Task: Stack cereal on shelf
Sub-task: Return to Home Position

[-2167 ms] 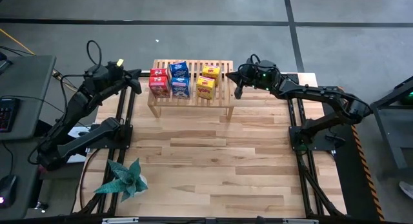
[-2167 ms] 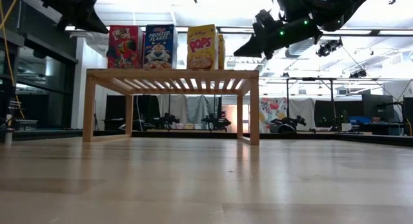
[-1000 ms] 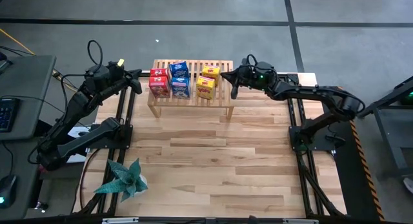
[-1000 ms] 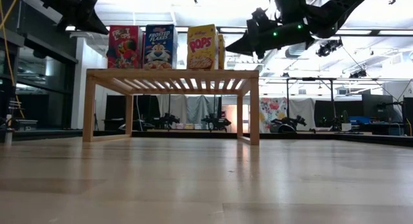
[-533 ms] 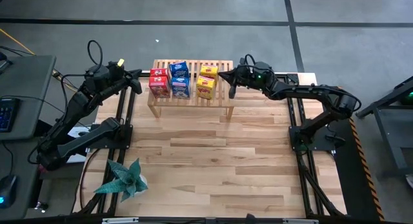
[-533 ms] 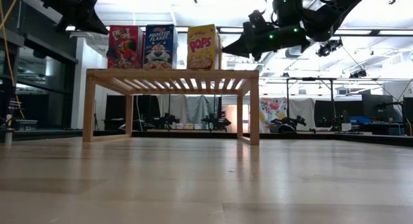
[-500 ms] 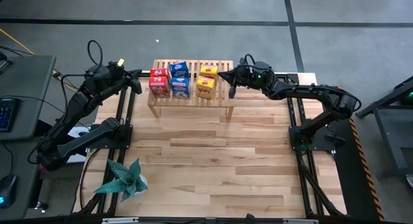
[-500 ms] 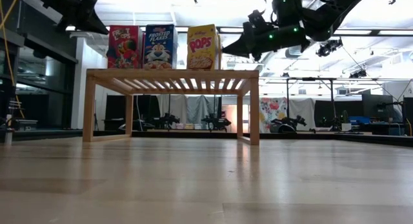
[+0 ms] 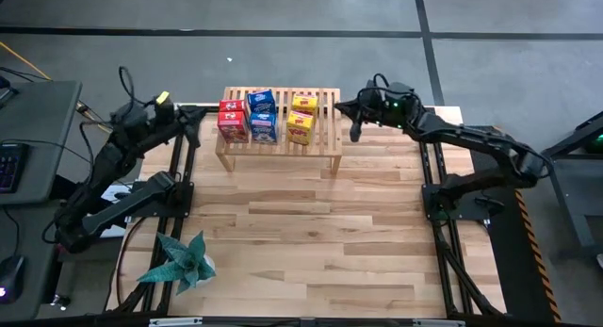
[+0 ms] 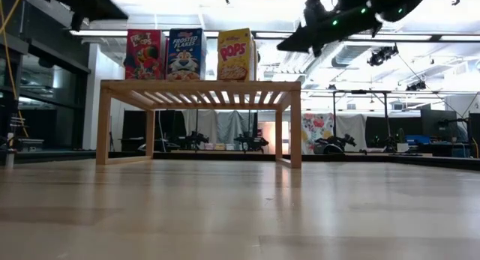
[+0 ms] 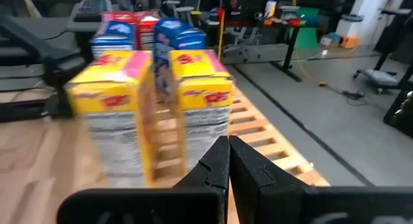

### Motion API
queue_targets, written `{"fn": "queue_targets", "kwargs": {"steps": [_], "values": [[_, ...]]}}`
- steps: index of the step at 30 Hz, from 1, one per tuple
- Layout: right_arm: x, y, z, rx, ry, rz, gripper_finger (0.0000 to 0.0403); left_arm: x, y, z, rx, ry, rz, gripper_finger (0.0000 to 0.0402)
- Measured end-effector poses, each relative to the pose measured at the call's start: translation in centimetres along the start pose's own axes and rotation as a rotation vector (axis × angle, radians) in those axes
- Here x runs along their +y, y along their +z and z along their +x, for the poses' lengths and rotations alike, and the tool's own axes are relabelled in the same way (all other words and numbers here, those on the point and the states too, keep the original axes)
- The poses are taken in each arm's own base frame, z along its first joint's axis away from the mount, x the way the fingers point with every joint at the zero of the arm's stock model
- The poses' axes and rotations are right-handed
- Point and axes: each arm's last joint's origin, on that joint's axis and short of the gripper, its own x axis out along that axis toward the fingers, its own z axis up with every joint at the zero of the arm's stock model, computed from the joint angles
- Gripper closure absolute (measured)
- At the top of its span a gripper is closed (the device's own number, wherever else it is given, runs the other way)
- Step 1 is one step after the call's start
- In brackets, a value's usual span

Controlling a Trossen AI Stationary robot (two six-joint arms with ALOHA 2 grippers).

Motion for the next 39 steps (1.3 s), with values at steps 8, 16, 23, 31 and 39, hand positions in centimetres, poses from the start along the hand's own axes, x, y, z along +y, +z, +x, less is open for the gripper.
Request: {"fn": "queue_targets", "kwargs": {"steps": [8,16,23,31,39], "values": [[1.8,1.3,-2.5,0.019,0.058,0.054,0.0403,-2.6,-4.3,2.3,-0.115,-0.406,-0.080,0.0402],[3.0,1.9,-2.9,0.008,0.103,0.088,0.0403,-6.8,-6.9,1.7,-0.092,-0.536,0.043,0.0401],[3.3,1.4,-2.9,0.054,0.086,0.086,0.0403,-8.5,-11.1,0.5,-0.056,-0.565,0.228,0.0401],[3.3,1.4,-2.9,0.056,0.086,0.083,0.0403,-6.9,-13.4,0.2,-0.083,-0.628,0.267,0.0402],[3.3,1.2,-3.0,0.081,0.095,0.082,0.0403,-5.0,-13.8,-0.4,-0.069,-0.707,0.184,0.0401]]}}
